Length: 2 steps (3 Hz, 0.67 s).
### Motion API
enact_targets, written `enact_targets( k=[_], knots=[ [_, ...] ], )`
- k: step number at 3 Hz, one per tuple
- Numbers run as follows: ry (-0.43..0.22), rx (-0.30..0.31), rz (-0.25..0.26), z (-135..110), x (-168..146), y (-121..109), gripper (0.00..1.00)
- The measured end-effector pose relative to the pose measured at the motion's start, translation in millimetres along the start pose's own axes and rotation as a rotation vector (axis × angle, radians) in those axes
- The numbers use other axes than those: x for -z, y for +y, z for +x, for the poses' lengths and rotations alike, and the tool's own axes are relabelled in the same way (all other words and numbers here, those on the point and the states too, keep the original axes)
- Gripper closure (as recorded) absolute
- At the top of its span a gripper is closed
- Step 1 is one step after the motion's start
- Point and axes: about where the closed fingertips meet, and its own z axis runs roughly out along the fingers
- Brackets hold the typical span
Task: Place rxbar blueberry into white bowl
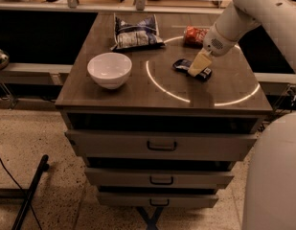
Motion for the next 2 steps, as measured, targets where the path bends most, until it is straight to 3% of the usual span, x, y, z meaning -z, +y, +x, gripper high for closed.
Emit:
enact_targets(
  k=[1, 2],
  knots=[
    [0.0, 0.0, 0.0, 0.0, 0.0, 0.0, 1.0],
    [-0.049, 0.027, 0.031, -10.2, 20.0, 2.4, 1.0]
  ],
)
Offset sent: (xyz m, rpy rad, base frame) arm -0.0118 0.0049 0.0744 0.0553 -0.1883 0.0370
